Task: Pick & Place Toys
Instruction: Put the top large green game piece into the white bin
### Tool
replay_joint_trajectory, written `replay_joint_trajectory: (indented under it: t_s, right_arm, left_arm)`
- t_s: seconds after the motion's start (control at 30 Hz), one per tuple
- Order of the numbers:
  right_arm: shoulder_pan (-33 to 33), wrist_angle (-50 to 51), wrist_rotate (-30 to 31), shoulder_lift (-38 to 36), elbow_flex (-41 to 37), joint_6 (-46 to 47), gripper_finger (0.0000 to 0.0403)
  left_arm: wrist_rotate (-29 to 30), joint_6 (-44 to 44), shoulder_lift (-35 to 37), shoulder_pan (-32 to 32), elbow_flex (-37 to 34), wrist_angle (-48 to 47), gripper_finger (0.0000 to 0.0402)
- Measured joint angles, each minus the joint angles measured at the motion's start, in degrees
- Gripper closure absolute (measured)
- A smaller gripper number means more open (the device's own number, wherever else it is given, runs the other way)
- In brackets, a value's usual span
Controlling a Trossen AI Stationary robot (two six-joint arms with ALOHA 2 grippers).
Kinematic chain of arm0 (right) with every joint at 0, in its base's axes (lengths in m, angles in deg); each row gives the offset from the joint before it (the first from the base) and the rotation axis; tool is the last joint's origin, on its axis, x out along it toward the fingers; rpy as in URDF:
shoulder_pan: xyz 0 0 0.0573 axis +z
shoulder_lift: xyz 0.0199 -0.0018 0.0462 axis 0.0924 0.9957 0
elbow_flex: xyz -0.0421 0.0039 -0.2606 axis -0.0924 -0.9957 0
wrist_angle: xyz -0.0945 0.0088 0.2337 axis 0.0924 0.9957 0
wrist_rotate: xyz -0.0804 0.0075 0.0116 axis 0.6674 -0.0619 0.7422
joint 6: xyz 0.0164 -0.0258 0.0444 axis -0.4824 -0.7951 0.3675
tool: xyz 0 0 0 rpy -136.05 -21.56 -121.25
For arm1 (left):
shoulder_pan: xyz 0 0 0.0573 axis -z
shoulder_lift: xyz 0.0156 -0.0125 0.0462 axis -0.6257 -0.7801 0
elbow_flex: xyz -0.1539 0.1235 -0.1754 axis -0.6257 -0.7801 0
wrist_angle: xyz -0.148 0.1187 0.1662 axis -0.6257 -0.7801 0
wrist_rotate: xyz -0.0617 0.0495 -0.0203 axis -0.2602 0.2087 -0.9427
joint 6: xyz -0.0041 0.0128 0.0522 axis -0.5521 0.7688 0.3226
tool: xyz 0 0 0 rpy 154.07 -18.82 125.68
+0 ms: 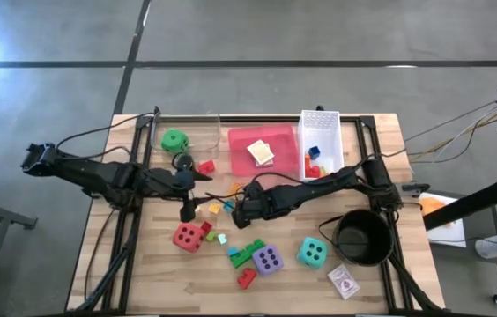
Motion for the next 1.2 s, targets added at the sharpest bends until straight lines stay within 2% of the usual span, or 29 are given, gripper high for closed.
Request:
replay_joint_trajectory:
  t_s: [0.1, 0.33, 0.63, 0.87, 1.2]
  right_arm:
    - [0.1, 0.2, -0.8, 0.7, 0.0, 0.2, 0.0018]
    - [0.8, -0.2, -1.2, 1.0, 0.0, 1.9, 0.0018]
    - [0.7, -0.5, -1.0, 1.0, -0.1, 3.3, 0.0019]
    - [1.0, -1.4, -1.4, 5.5, 1.2, 2.3, 0.0019]
    - [1.0, -1.3, -1.0, 5.5, 1.5, 2.4, 0.0024]
  left_arm:
    - [-2.8, 0.1, 3.5, 0.0, -1.7, 1.6, 0.0117]
    - [-3.4, -1.5, 8.9, 0.1, -5.2, 1.8, 0.0117]
    - [-3.4, -1.5, 9.3, 0.1, -5.4, 2.3, 0.0117]
    - [-3.4, -1.8, 9.3, 0.1, -5.4, 2.3, 0.0117]
    - [-3.4, -1.9, 9.3, 0.1, -5.4, 2.1, 0.0117]
